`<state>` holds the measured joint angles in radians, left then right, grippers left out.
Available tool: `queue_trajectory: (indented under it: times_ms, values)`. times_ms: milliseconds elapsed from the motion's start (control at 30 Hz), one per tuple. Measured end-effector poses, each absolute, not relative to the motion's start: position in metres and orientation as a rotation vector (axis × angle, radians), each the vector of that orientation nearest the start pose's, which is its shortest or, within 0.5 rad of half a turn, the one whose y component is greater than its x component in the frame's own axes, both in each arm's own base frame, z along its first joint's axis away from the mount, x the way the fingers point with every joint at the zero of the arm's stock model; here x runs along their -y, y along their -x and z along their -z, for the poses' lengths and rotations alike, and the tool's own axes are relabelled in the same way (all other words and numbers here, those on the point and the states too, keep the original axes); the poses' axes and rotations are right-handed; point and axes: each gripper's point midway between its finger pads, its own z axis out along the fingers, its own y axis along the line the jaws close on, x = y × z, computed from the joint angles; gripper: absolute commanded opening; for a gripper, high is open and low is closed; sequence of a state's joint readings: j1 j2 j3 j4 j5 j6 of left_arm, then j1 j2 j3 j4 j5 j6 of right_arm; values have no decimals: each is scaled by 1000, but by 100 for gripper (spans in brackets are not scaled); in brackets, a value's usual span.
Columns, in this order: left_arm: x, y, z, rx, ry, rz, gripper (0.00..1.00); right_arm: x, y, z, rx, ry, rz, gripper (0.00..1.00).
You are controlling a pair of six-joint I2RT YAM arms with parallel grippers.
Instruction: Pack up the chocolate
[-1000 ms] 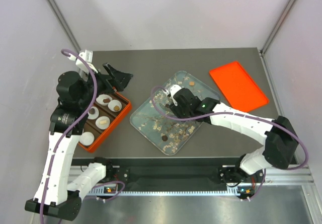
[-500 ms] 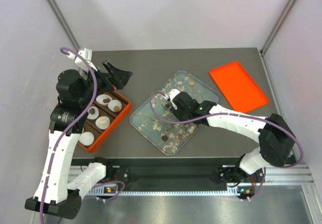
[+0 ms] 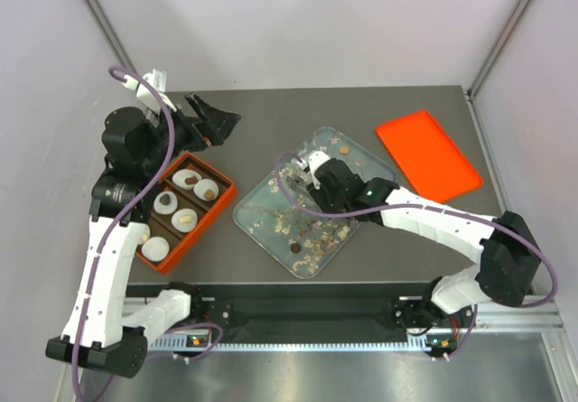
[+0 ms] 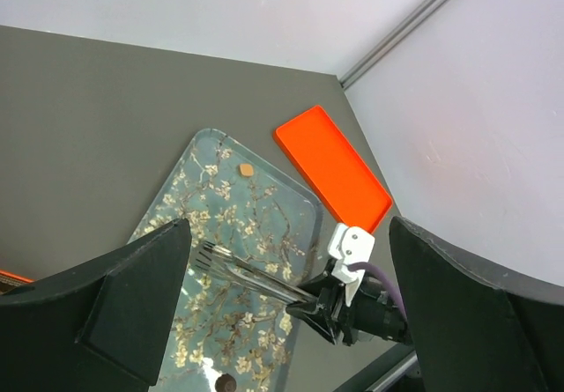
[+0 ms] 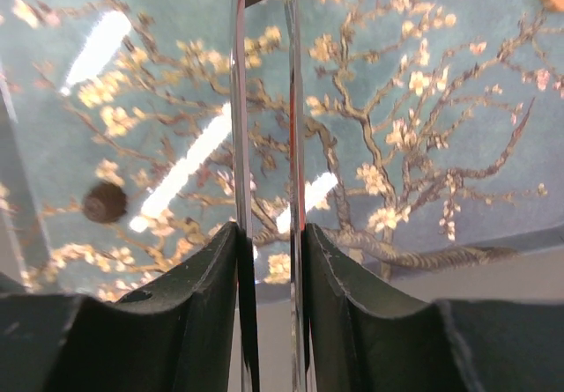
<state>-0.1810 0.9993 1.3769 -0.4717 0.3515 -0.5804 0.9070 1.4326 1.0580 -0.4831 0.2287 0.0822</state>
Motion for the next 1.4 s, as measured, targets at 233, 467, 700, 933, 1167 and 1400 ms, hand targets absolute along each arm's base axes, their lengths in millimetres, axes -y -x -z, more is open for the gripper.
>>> queue_trajectory:
  times_ms: [233,467,700,933,1167,1400]
  values:
    - [148,-293,-438,-1722,65,951,98,-311,-258,-171,-2156,750,-457,21]
    - [166,-284,-482,-1615,30,1140,97,-408,-265,-187,-2053,755,-761,21]
    - [175,-273,-504,-1552,2,1250,97,-490,-233,-156,-2042,935,-923,20]
    - [174,-264,-503,-1534,0,1270,98,-543,-189,-159,-1973,1090,-1091,20]
    - [174,-259,-503,-1529,-4,1271,98,-571,-154,-159,-1923,1196,-1205,20]
    - [174,-259,-502,-1531,-4,1271,98,-581,-141,-136,-1966,1255,-1212,20]
